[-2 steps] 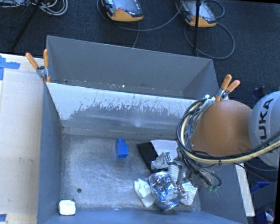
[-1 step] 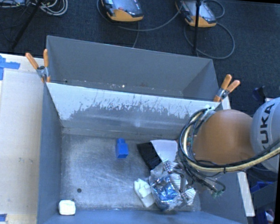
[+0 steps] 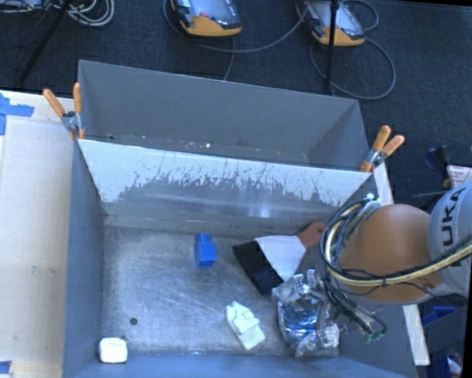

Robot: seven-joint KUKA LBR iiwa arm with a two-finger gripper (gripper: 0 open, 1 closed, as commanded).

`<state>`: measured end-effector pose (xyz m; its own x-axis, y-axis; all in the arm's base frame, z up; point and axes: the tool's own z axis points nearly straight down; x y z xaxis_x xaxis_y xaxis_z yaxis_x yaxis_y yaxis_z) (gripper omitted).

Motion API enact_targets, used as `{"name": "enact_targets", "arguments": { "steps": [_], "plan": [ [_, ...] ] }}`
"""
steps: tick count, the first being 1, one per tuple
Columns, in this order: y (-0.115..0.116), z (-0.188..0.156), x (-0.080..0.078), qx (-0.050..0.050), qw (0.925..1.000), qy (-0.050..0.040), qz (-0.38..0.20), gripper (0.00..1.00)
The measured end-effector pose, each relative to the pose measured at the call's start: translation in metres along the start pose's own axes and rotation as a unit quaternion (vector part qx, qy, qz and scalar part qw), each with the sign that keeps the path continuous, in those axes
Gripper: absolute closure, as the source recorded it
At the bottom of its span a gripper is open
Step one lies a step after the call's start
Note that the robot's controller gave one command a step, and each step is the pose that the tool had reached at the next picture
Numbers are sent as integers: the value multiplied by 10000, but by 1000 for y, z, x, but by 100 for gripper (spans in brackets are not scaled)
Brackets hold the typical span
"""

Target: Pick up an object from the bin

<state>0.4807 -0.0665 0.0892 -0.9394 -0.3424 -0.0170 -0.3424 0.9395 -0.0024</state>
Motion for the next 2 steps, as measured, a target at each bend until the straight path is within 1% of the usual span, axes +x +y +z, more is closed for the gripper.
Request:
{"name": "enact_targets", "arguments": {
  "steps": [1,2],
  "plan": [
    [-15,21,6,-8,9978,6,-660,100],
    [-14,20,8,-1,9972,41,-743,100]
  ]
}}
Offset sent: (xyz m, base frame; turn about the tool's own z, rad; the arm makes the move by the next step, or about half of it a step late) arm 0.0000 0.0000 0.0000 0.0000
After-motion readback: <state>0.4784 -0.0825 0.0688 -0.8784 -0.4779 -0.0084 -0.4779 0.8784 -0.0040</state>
